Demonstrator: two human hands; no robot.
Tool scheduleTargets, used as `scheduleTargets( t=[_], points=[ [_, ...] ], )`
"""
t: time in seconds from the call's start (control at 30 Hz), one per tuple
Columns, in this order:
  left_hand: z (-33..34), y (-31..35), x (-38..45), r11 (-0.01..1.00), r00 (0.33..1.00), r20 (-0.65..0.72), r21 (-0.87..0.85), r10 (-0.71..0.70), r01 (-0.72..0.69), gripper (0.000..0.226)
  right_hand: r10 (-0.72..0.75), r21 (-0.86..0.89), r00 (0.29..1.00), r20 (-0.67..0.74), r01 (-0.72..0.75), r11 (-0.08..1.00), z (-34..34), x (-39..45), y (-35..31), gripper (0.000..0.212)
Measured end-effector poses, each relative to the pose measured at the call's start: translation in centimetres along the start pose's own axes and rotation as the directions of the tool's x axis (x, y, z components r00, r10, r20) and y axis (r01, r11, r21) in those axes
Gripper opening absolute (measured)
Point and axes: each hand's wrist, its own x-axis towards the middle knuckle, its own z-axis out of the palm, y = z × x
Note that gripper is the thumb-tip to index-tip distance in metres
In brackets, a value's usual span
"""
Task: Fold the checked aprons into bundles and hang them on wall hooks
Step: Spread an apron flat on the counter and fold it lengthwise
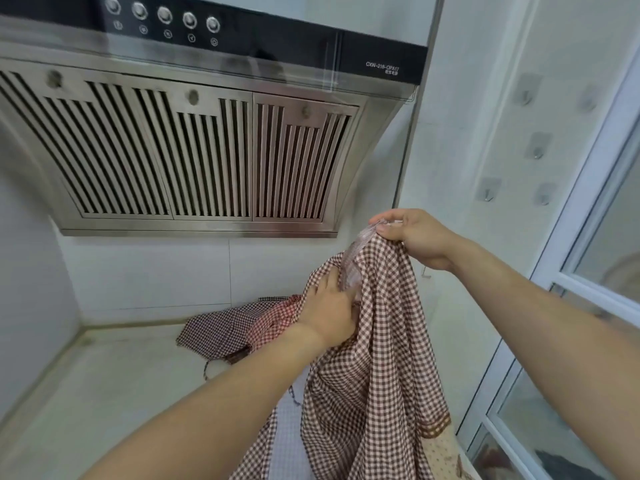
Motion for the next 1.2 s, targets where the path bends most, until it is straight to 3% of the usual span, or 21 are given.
scheduleTargets(
  t=[0.1,0.2,0.33,0.4,0.47,0.53,0.63,0.83,0.9,0.97,1.07,1.2],
  points=[
    [0.1,-1.4,0.8,0.995,0.99,-0.116,-0.072,-0.075,0.067,0.038,0.003,0.025,1.0,0.012,-0.003,1.0,0.3,-0.2,-0.1,0.017],
    [0.0,-3.1,1.0,0.973,0.981,-0.144,-0.207,-0.129,0.098,0.031,0.009,0.059,1.0,0.018,-0.01,0.998,-0.5,-0.2,-0.2,0.017],
    [-0.8,-0.7,0.3,0.884,0.962,-0.274,-0.452,-0.013,-0.117,0.036,0.017,0.036,1.0,0.019,-0.018,0.999,-1.0,0.1,0.1,0.016],
    [-1.7,1.0,0.6,0.8,0.921,-0.354,-0.594,-0.163,-0.087,0.041,0.017,0.044,0.999,0.032,-0.018,0.999,-0.6,0.1,0.2,0.015],
    [-2.4,1.4,1.3,0.728,0.875,-0.349,-0.686,-0.336,0.006,0.049,0.019,0.052,0.998,0.064,-0.022,0.998,-0.1,0.0,0.3,0.015],
    [-2.7,0.7,1.8,0.756,0.859,-0.343,-0.65,-0.38,0.074,0.041,0.028,0.032,0.994,0.102,-0.031,0.999,0.0,-0.3,0.3,0.015],
    [-2.7,-0.5,2.0,0.801,0.874,-0.312,-0.583,-0.372,0.133,0.005,0.051,-0.016,0.992,0.119,-0.05,0.999,-0.6,-0.6,0.3,0.016],
    [-3.5,-5.0,1.7,0.704,0.894,0.019,-0.609,-0.448,0.366,0.004,0.057,-0.155,0.991,-0.122,-0.075,0.985,-2.5,-0.5,1.6,0.012],
    [-4.1,-7.1,1.1,0.689,0.879,0.047,-0.601,-0.474,0.404,0.009,0.047,-0.242,0.981,-0.188,-0.093,0.966,-3.1,-0.5,2.3,0.012],
    [-5.1,-8.8,0.5,0.707,0.893,0.02,-0.603,-0.45,0.37,0.014,0.059,-0.268,0.976,-0.211,-0.116,0.956,-3.5,-0.7,3.0,0.014],
    [-7.0,-10.1,-0.3,0.788,0.956,0.055,-0.554,-0.287,0.268,0.017,0.083,-0.279,0.973,-0.215,-0.142,0.95,-3.7,-0.7,3.5,0.013],
    [-9.2,-11.0,-0.9,0.946,0.985,0.099,-0.282,-0.139,0.162,0.024,0.084,-0.263,0.977,-0.195,-0.135,0.955,-3.1,-0.2,3.1,0.013]
  ],
)
